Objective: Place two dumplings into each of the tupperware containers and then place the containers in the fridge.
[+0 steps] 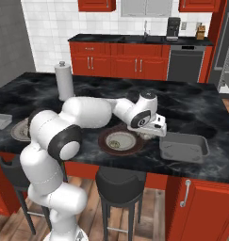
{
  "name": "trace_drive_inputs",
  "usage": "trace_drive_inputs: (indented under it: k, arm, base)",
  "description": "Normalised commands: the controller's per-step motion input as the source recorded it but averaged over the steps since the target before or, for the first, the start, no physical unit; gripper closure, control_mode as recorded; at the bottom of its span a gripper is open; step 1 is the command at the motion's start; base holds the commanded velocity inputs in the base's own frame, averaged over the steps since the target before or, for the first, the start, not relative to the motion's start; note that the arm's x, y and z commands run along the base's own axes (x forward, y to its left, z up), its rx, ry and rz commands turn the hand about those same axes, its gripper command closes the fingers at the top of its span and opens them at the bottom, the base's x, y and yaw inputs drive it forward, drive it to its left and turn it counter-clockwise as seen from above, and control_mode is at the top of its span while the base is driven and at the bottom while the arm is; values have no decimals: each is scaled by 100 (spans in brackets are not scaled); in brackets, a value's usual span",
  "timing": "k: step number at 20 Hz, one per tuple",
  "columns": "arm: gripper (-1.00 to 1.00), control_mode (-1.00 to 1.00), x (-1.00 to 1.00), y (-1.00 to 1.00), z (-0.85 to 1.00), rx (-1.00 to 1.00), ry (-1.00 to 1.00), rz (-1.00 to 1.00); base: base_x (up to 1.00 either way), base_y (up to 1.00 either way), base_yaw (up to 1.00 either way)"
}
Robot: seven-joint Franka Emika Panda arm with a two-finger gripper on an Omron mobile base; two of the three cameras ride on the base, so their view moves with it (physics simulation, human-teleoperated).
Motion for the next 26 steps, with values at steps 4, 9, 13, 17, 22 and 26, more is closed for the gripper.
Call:
trace_drive_inputs:
  k: [4,9,13,17,22,26]
  arm:
    - [100,-100,0,-89,28,1,5,0]
    - [100,-100,0,-73,8,3,2,0]
    - [100,-100,0,-21,-27,0,0,0]
    - [100,-100,32,-6,-29,0,-3,0]
    - [100,-100,13,-19,-52,1,-1,0]
    - [100,-100,0,-21,-50,1,0,0]
  base:
    - [0,0,0]
    - [0,0,0]
    - [0,0,0]
    - [0,0,0]
    - [0,0,0]
    - [0,0,0]
